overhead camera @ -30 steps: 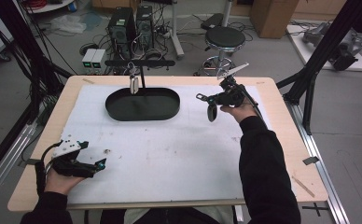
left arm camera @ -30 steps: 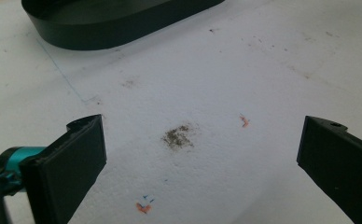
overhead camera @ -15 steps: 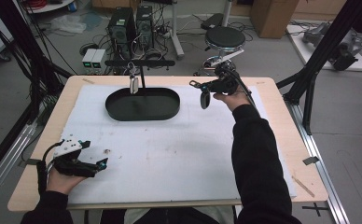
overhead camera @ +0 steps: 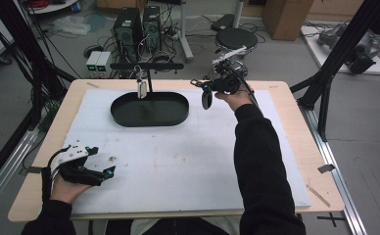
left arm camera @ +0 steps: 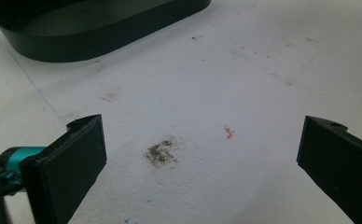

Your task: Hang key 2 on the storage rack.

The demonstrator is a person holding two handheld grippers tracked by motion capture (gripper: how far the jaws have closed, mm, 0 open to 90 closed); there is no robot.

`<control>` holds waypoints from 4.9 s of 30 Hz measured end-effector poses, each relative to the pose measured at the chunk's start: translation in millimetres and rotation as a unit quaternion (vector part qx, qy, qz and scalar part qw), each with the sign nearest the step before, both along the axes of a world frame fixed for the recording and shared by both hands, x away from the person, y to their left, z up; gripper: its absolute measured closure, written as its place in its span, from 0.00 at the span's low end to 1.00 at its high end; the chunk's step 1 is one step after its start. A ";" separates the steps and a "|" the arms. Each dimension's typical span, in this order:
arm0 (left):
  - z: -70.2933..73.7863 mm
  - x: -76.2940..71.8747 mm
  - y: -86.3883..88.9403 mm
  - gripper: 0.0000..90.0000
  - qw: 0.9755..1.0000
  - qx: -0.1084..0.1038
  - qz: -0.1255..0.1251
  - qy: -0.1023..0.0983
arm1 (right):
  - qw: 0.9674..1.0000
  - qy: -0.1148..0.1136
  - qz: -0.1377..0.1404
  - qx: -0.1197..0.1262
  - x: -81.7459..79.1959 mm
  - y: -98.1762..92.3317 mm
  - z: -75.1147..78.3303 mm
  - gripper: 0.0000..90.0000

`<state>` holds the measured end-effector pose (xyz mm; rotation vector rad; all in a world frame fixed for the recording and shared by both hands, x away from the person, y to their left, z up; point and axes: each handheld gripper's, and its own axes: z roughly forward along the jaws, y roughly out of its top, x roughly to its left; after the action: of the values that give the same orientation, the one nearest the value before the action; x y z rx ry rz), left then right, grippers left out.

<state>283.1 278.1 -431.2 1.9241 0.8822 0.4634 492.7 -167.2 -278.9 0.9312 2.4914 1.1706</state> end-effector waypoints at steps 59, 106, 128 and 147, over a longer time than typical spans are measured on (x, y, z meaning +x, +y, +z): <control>0.1 1.5 1.3 0.02 1.000 0.004 0.005 -0.002 | 0.997 -0.031 -0.062 -0.020 47.6 76.9 -23.2 0.91; 1.5 -1.4 0.3 0.02 1.000 0.003 0.004 -0.003 | 0.995 0.027 -0.095 0.023 -18.0 -10.0 -59.3 0.01; 0.5 -0.3 0.0 0.02 1.000 0.005 0.003 -0.002 | 0.992 -0.031 -0.122 0.001 -78.3 -67.6 -75.1 0.01; 0.3 0.2 -0.5 0.02 1.000 0.003 0.003 -0.005 | 0.992 -0.025 -0.122 0.004 -122.8 -90.8 -102.9 0.01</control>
<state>283.4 277.6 -430.9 1.9249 0.8808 0.4790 369.9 -257.9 -381.8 1.1555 2.2574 1.1100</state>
